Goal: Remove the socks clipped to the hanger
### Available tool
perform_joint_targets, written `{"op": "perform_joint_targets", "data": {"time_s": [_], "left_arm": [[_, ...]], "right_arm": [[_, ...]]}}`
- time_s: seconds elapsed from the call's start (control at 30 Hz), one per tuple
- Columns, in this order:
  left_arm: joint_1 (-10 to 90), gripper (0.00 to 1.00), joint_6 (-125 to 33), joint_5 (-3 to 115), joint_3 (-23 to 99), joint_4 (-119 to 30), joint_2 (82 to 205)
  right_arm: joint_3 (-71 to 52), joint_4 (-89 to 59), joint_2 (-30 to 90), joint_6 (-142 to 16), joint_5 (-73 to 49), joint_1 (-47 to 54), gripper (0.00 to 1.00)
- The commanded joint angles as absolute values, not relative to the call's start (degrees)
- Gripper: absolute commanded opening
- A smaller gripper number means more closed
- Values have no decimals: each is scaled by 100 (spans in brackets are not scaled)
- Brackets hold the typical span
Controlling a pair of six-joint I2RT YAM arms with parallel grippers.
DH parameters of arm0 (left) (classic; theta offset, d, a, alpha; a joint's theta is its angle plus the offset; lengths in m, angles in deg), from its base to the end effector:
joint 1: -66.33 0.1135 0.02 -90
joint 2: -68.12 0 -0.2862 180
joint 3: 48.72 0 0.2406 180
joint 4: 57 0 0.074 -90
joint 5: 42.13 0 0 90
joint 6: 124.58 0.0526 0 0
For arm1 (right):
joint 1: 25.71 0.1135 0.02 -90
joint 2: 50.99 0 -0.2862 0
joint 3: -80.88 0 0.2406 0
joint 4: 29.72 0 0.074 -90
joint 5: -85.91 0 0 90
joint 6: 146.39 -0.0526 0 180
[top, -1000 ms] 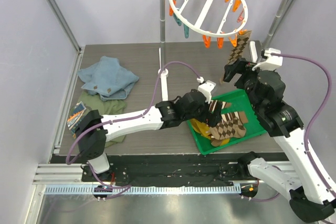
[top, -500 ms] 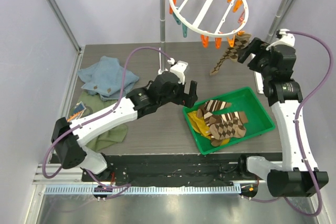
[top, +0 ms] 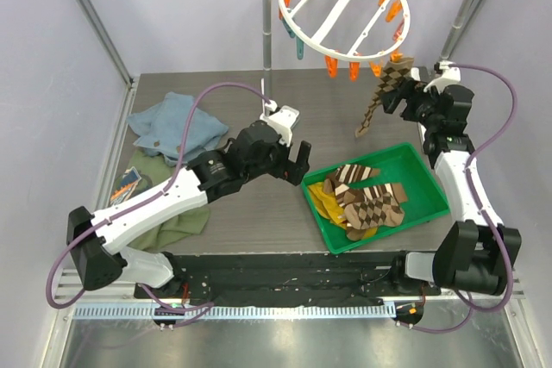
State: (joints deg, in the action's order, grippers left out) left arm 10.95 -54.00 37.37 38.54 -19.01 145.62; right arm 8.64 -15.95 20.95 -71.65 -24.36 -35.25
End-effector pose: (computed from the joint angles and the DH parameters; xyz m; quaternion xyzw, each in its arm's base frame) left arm 0.1817 -0.2463 0.3742 0.2191 0.8274 -0.2481 0.4538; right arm 0.2908 -0.0304 0.3581 0.0595 0.7783 0.1684 0.6020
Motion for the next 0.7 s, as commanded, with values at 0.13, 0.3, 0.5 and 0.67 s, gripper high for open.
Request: {"op": "perform_joint_targets", "data": {"time_s": [0.13, 0.3, 0.5, 0.67], "left_arm": [[1087, 100, -5277, 3829, 3744, -1926, 14116], [1078, 100, -5225, 3856, 3683, -1970, 13967], [1087, 100, -5101, 3566, 3683, -1953, 13958], [1087, 100, -5075, 3583, 3656, -1997, 14010]], "right_arm": [[624, -3196, 2941, -6114, -3596, -3766, 97], [202, -3514, 3662, -5929, -4424, -3845, 97], [-18, -3935, 4182, -6271, -5356, -3845, 80], [340, -4086, 3920, -6676, -5208, -3819, 16]]}}
